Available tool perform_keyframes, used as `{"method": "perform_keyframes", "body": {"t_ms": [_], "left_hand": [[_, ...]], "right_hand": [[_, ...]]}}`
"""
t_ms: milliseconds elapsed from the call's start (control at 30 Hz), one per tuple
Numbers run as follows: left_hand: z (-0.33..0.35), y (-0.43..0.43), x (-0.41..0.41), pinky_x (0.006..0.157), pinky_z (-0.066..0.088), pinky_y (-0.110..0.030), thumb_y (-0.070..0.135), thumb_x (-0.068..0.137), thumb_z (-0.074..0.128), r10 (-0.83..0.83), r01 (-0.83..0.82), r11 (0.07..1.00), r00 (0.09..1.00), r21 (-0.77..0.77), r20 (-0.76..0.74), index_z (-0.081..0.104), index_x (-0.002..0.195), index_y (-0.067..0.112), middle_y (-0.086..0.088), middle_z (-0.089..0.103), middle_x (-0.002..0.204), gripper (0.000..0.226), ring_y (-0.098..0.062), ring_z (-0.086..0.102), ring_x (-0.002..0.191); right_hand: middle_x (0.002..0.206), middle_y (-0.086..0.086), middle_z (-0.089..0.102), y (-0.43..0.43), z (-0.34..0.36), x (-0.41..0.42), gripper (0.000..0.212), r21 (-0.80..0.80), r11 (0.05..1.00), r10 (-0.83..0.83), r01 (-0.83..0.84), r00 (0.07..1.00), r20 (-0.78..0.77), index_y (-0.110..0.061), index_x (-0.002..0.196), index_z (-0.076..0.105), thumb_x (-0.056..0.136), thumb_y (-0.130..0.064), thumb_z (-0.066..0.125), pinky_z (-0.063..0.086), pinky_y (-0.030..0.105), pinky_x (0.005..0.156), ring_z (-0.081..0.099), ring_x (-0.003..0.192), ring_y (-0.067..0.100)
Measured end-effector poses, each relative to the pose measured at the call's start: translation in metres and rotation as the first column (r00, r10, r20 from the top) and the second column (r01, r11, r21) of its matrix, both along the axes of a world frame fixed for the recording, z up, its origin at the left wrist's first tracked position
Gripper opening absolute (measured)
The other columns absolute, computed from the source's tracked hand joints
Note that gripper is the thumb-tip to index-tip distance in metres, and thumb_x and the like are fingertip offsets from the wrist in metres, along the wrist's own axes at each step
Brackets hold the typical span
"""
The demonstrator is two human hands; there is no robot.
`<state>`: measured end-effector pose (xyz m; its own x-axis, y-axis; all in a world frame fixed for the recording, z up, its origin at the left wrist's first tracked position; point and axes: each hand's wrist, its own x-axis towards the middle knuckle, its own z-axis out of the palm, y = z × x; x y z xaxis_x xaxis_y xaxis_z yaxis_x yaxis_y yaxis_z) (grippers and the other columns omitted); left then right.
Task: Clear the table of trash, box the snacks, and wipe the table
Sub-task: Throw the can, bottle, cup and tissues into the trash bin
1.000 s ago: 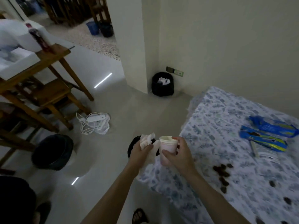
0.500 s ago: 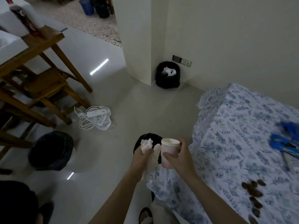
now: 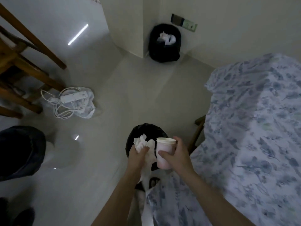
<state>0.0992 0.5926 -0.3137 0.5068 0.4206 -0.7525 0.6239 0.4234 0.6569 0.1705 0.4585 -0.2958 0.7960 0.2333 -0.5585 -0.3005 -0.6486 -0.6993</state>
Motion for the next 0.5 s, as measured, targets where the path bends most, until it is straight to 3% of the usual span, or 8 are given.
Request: {"method": "perform_keyframes", "body": {"t_ms": [133, 367, 500], "left_hand": [[-0.088, 0.016, -0.006, 0.063, 0.051, -0.029, 0.013, 0.09, 0.059, -0.012, 0.009, 0.999, 0.996, -0.042, -0.087, 0.064, 0.103, 0.006, -0.017, 0.069, 0.096, 0.015, -0.024, 0.066, 0.081], [-0.211, 0.027, 0.0, 0.075, 0.052, -0.038, 0.018, 0.088, 0.063, 0.031, -0.055, 0.991, 0.982, -0.121, -0.188, 0.058, 0.114, 0.002, -0.014, 0.065, 0.096, 0.031, -0.028, 0.064, 0.089], [-0.236, 0.028, 0.01, 0.082, 0.051, -0.039, 0.028, 0.091, 0.059, 0.022, -0.064, 0.98, 0.976, -0.189, -0.215, 0.051, 0.126, 0.013, -0.012, 0.058, 0.119, 0.039, -0.026, 0.058, 0.103]], "right_hand": [[0.136, 0.005, 0.046, 0.012, -0.086, 0.0, 0.08, -0.03, 0.999, 0.008, -0.012, 0.995, -0.102, -0.017, 0.14, 0.03, 0.075, -0.024, 0.077, 0.048, 0.038, 0.093, 0.049, 0.119, 0.022], [0.142, 0.006, 0.041, 0.021, -0.201, 0.013, 0.088, -0.082, 0.996, -0.029, 0.014, 0.983, -0.18, -0.017, 0.144, 0.022, 0.076, -0.025, 0.077, 0.044, 0.04, 0.1, 0.046, 0.125, 0.024], [0.154, 0.001, 0.025, 0.026, -0.225, 0.011, 0.1, -0.04, 0.999, 0.026, -0.035, 0.98, -0.198, -0.02, 0.15, 0.009, 0.076, -0.036, 0.075, 0.032, 0.043, 0.112, 0.03, 0.139, 0.021]]}}
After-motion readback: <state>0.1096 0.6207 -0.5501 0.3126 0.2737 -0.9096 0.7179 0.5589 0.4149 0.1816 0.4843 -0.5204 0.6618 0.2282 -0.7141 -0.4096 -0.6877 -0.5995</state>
